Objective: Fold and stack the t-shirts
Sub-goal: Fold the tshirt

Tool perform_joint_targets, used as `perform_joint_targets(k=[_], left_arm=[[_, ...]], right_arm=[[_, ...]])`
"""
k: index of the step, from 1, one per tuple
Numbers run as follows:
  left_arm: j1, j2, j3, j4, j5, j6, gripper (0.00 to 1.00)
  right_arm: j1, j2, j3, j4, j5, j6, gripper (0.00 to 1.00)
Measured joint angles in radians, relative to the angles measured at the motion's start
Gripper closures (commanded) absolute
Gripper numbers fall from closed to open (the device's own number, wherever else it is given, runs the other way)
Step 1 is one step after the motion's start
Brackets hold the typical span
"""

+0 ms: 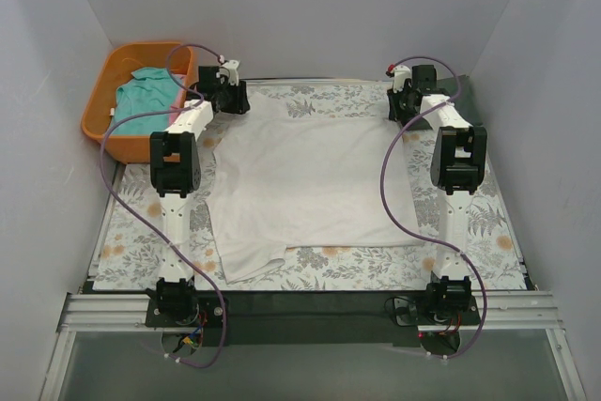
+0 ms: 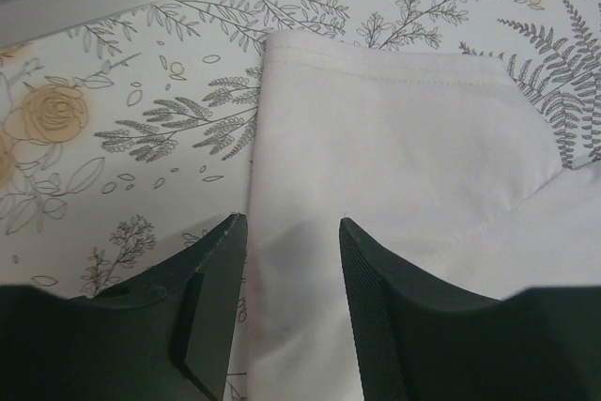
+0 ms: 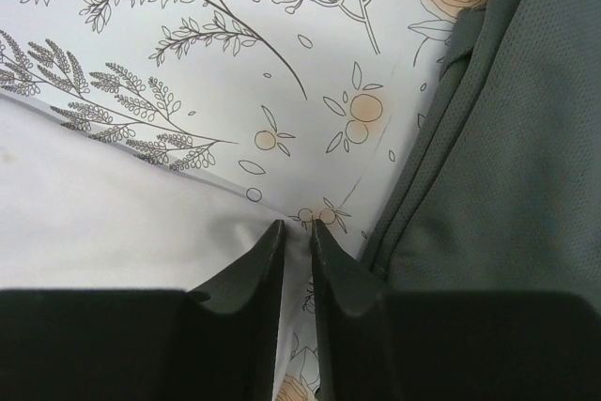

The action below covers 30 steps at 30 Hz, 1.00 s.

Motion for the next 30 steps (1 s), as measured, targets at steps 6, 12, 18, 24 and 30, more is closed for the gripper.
perform_joint_targets(k=[6, 12, 18, 24, 30], left_arm=[[-0.033, 0.045, 0.012, 0.024, -0.039, 0.028, 0.55], [-0.042, 0.051, 0.018, 0.029, -0.072, 0.041, 0.9], [-0.042, 0.052, 0.027, 0.015, -0.074, 0.041, 1.0], [-0.039, 0.05, 0.026, 0.018, -0.06, 0.039, 1.0], [-0.033, -0.02, -0.054, 0.046, -0.018, 0.039, 1.0]], right_arm=[[0.0, 0.0, 0.0, 0.0, -0.005, -0.002, 0.99], [0.0, 0.0, 0.0, 0.0, -0.006, -0.002, 0.99], [0.0, 0.0, 0.0, 0.0, -0.013, -0.002, 0.99], [0.0, -0.007, 0.0, -0.01, -0.017, -0.014, 0.99], [-0.005, -0.054, -0.016, -0.026, -0.027, -0.032, 0.99]])
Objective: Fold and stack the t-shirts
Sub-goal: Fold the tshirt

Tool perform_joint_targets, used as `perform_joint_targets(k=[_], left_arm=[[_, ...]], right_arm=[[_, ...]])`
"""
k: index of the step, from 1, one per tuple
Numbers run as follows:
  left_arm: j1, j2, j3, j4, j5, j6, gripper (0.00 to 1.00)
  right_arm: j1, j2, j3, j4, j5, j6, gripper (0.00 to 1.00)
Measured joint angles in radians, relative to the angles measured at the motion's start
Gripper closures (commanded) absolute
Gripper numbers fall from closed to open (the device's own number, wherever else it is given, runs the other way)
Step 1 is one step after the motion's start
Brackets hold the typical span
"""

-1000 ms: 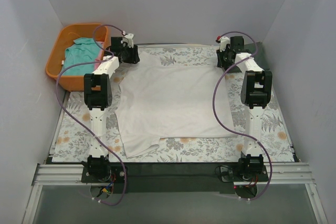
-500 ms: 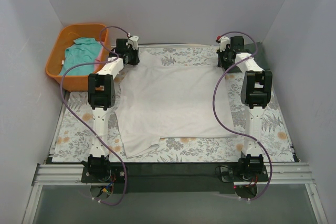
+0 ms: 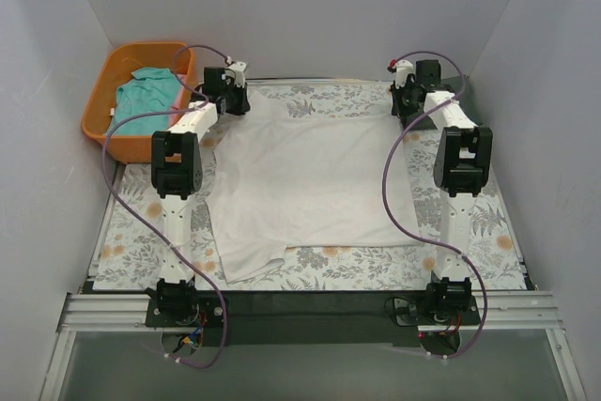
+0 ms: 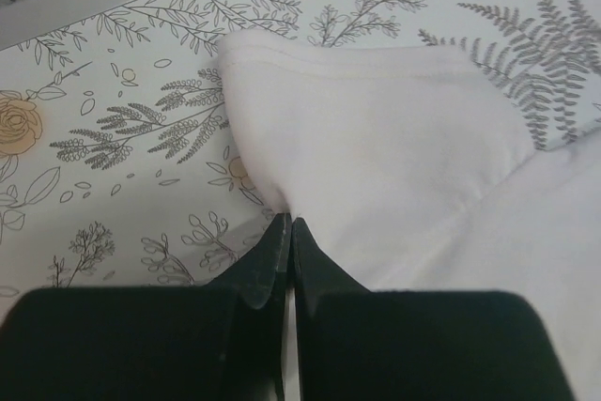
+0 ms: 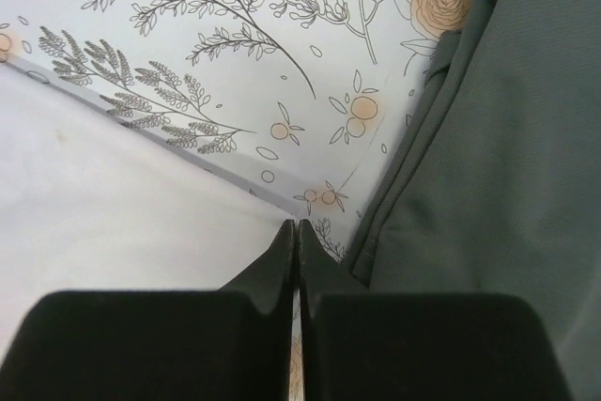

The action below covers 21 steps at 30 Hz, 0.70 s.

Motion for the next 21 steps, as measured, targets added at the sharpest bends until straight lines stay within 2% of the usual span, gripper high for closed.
perform_joint_targets(k=[8, 21], left_arm=[[0.003, -0.201, -0.178, 0.05, 0.058, 0.024, 1.0], [0.014, -0.415, -0.477, 0.097, 0.109, 0.092, 1.0]], right_arm=[[-0.007, -0.105, -0.064, 0.0, -0.024, -0.037, 0.99], [-0.029, -0.213, -0.212, -0.027, -0.066, -0.108, 0.99]])
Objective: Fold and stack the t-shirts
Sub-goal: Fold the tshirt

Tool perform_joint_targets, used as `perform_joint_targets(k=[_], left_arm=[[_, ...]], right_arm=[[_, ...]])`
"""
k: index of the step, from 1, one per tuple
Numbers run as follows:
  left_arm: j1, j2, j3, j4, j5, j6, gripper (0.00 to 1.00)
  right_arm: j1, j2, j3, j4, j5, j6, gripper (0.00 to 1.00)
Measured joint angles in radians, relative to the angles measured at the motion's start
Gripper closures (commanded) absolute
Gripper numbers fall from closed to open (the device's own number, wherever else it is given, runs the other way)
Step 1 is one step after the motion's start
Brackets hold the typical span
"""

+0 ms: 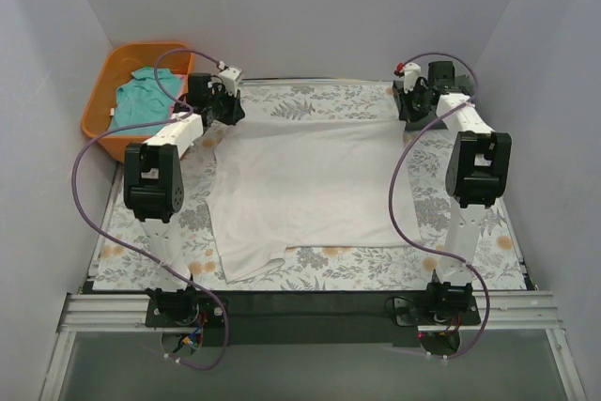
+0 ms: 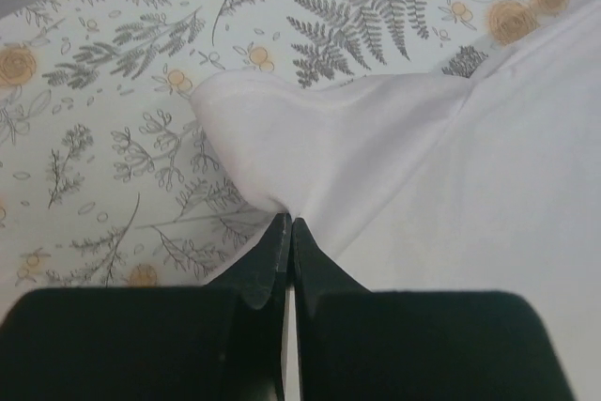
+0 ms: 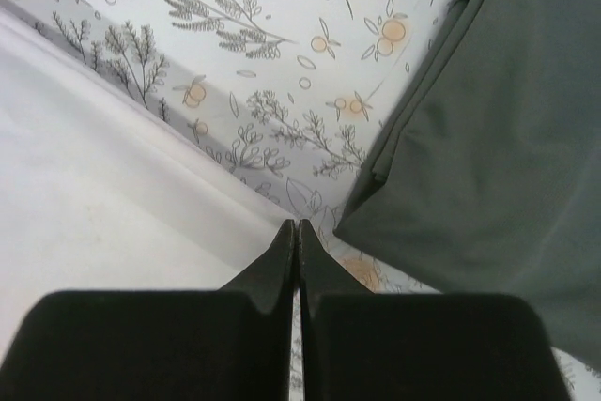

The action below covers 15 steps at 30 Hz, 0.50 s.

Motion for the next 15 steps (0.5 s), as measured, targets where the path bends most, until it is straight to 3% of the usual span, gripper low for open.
perform_joint_targets(k=[15], left_arm=[[0.02, -0.275, -0.278, 0.023, 0.045, 0.043, 1.0]], right_arm=[[-0.031, -0.142, -0.202, -0.032, -0.074, -0.082, 0.99]])
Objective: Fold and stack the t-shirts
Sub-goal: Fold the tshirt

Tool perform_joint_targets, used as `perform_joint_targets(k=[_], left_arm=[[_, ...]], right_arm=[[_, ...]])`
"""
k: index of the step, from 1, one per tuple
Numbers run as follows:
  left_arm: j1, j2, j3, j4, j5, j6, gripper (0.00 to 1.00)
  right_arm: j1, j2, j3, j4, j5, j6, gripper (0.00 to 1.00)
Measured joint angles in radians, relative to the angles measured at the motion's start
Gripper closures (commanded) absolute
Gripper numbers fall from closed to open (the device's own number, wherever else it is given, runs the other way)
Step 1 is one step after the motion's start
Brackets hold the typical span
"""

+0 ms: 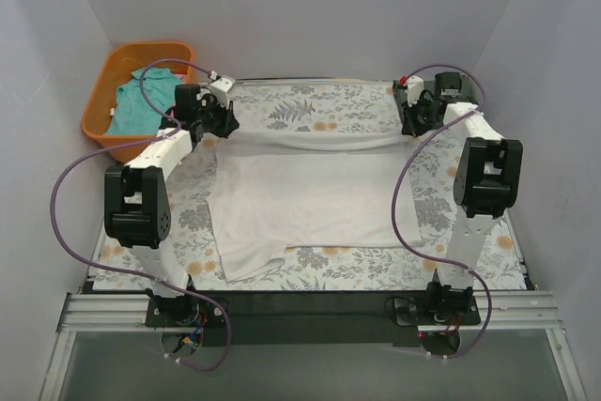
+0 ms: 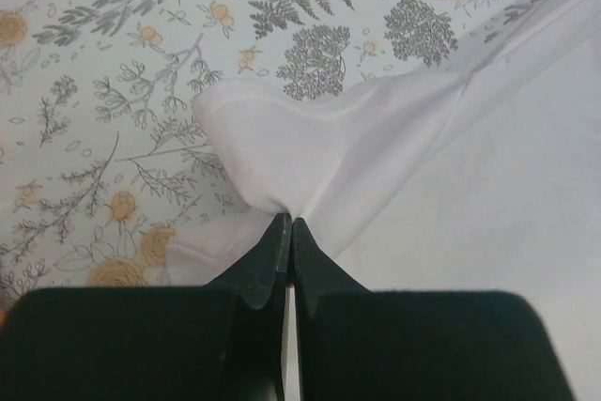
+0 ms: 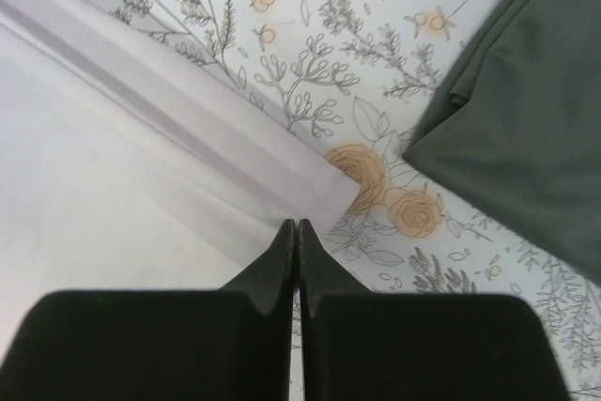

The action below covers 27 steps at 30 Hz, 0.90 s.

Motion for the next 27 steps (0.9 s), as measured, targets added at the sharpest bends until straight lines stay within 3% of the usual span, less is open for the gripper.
perform_joint_targets(k=[23, 26, 27], left_arm=[[0.0, -0.048, -0.216, -0.069, 0.002, 0.117, 1.0], [0.0, -0.042, -0.216, -0.084, 0.002, 0.133, 0.96], [0.0, -0.037, -0.213, -0.096, 0.002, 0.139, 0.91]], right_arm=[[0.0, -0.026, -0.15, -0.105, -0.033, -0.179, 0.99], [0.0, -0.026, -0.174, -0.119, -0.031, -0.198, 0.85], [0.0, -0.026, -0.177, -0.125, -0.03, -0.201, 0.74]])
